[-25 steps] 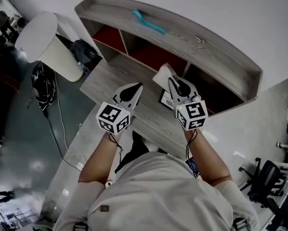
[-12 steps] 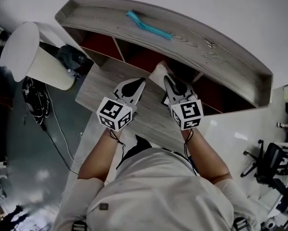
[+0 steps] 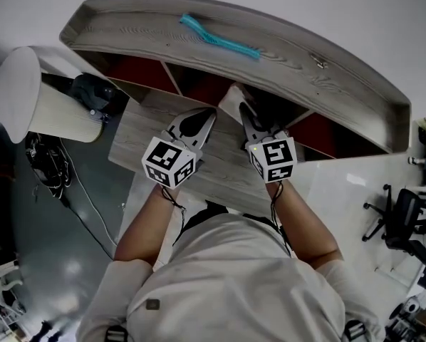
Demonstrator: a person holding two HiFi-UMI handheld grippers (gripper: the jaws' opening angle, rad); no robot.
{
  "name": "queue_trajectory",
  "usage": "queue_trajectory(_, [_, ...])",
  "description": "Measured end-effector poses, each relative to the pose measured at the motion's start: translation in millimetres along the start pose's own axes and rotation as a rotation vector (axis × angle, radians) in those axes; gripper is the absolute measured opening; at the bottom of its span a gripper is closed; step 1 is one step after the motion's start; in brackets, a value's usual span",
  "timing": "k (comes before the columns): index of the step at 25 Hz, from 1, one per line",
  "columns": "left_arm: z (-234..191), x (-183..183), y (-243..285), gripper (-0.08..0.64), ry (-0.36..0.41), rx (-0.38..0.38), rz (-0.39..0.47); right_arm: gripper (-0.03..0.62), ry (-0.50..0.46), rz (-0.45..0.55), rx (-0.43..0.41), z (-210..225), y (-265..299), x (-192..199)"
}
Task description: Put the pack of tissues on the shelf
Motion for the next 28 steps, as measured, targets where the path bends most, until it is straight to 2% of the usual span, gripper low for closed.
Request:
queue_trajectory(18, [-27.7, 3.6, 12.1, 0.015, -0.008, 0.067, -0.014, 0.072, 0.038, -0.093, 0.088, 22.7, 44.4, 11.6])
queue_trajectory(22, [-30.2, 4.5, 12.1, 0.015, -0.046, 0.073, -0.015, 0.077, 0.053, -0.101, 0.093, 27.5, 47.6, 14.6])
queue_trajectory(28, [-30.6, 1.9, 9.8, 0.015, -0.04, 0.061, 0.003, 0.135, 0.053, -0.09, 0.09, 29.4, 47.5, 13.3])
Point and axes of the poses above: the fingertips, and each gripper's own axes: y forward along the fingers, z to its right, x out of its underside, the point moved 1 cm from there along -y, backward along the fingers, and after that the axes turned 10 degrees about -x, right-handed, at the moved point
